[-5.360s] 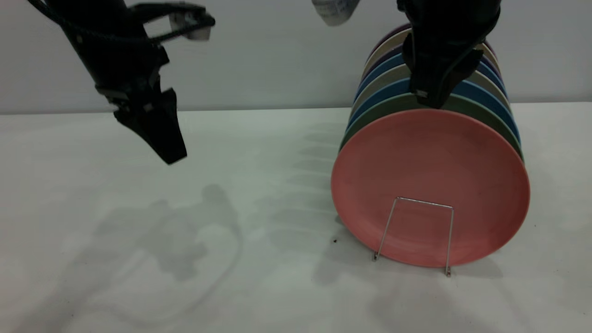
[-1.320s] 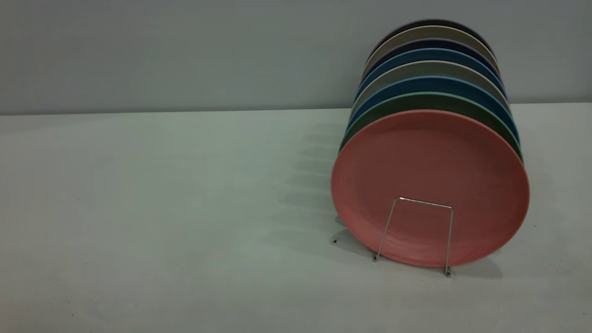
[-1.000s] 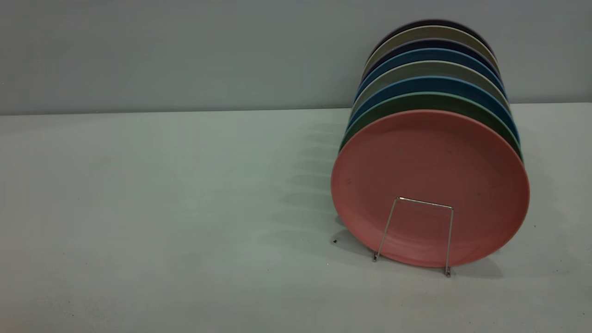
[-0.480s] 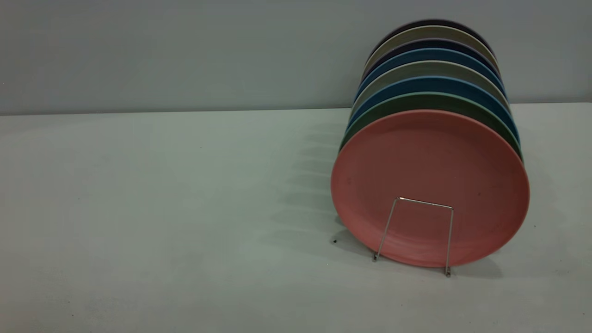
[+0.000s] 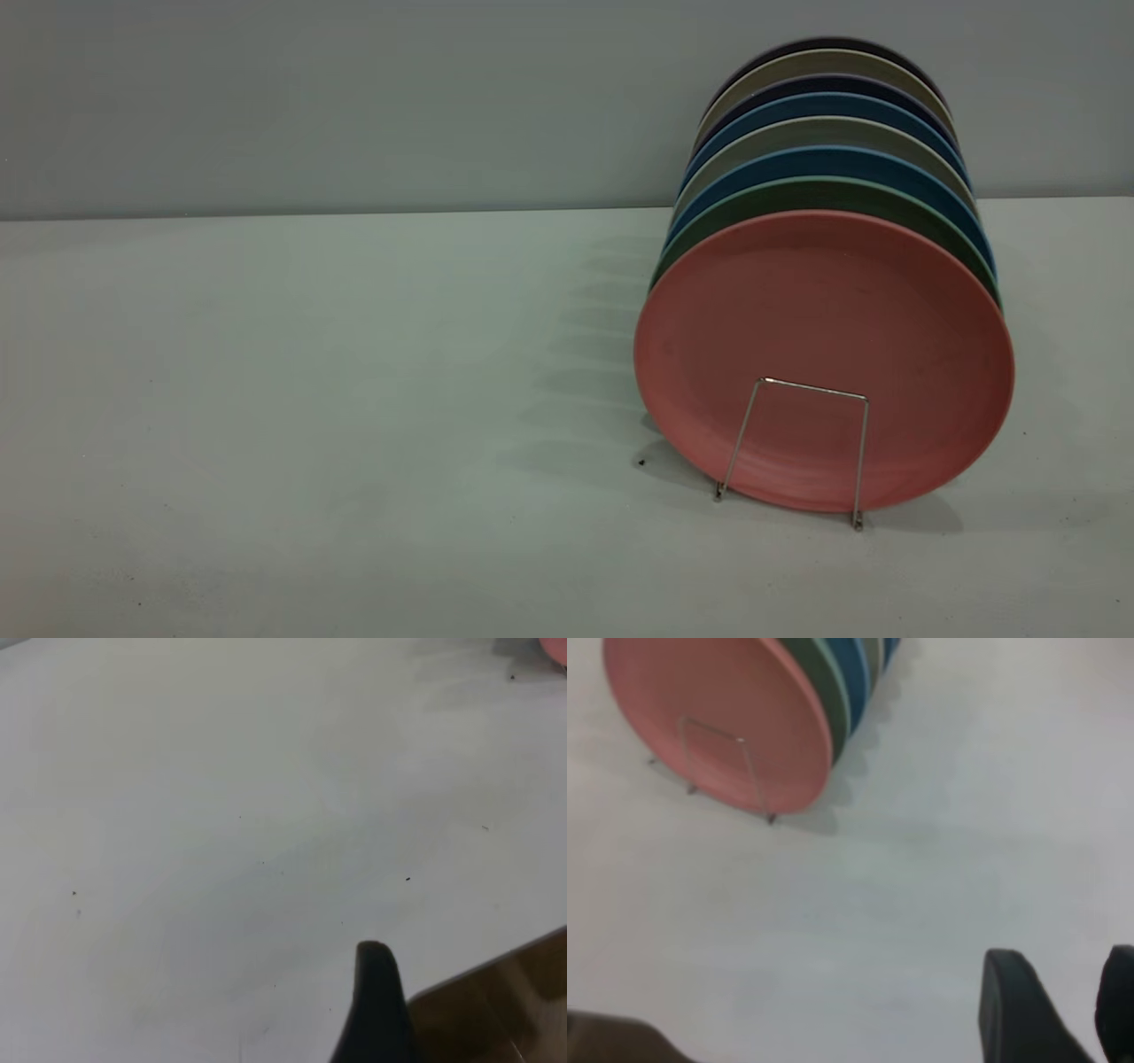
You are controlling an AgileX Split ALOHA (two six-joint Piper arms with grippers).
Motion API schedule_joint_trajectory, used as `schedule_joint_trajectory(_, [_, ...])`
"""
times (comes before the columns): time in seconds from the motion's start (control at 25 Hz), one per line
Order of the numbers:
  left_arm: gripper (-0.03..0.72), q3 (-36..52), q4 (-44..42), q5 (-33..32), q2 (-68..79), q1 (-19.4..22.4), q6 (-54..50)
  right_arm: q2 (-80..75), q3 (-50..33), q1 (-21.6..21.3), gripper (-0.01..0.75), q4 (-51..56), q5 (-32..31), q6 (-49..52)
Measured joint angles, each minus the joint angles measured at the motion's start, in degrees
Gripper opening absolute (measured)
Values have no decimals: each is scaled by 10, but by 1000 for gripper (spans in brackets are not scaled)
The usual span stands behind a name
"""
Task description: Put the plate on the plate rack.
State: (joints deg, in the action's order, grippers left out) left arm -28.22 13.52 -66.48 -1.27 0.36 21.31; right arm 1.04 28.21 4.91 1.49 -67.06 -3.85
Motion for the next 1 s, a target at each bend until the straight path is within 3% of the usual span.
schedule_joint_trajectory(1.0, [583,0,0,0,0,-13,1,1,0,-3,238,1,0,1])
